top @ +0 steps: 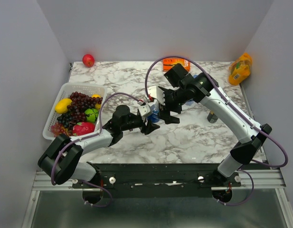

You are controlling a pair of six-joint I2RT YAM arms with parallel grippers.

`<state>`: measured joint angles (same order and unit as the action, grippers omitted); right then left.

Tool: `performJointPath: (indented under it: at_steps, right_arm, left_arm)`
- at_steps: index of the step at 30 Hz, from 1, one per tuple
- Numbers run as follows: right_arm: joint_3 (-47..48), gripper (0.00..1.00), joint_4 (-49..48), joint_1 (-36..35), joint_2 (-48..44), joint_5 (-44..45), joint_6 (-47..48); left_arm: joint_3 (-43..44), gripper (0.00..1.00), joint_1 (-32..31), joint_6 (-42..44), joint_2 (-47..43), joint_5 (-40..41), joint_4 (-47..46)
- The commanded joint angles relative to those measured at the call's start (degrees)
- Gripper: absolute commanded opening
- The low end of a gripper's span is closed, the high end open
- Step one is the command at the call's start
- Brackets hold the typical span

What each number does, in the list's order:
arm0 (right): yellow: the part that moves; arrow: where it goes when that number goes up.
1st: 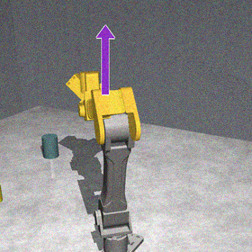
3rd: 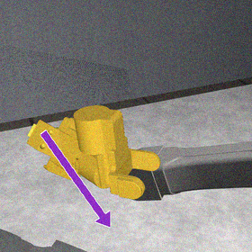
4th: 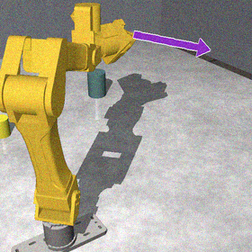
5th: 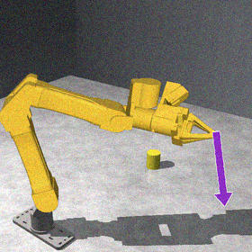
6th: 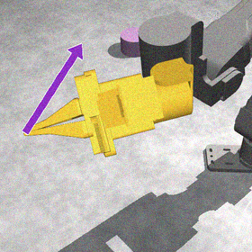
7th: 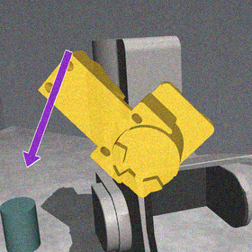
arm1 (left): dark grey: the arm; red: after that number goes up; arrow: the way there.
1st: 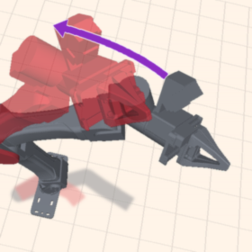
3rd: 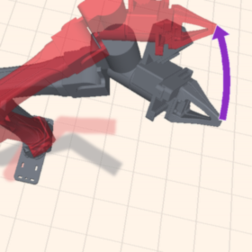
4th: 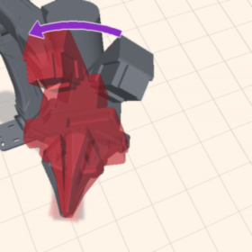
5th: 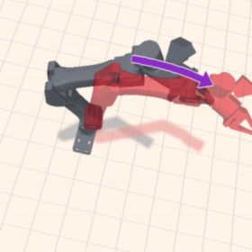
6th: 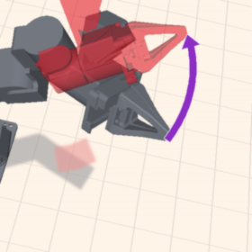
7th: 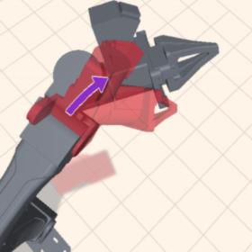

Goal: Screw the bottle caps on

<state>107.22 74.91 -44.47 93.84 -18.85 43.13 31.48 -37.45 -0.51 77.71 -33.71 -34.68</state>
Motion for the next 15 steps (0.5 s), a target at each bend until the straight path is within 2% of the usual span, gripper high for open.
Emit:
performJointPath:
  at_steps: [1, 4, 11, 15]
  right_arm:
    - [3.1, 1.0, 3.2, 4.3, 0.6, -0.3, -0.3]
    - [6.9, 1.0, 4.9, 6.5, 0.7, -2.5, 3.3]
    - [12.7, 0.97, 2.8, 6.6, -0.1, -13.5, 10.1]
    - [16.4, 0.95, 7.9, 5.1, 2.5, -17.6, 16.0]
  left_arm:
    - [-0.5, 0.0, 0.4, -0.1, -1.9, -1.2, -1.7]
    - [-0.9, 0.0, 0.4, 0.2, -2.6, -2.1, -0.4]
    - [0.7, 0.0, 0.4, 9.2, -2.3, -5.3, 5.2]
    - [1.7, 0.0, 0.5, 11.6, -2.3, -5.5, 7.7]
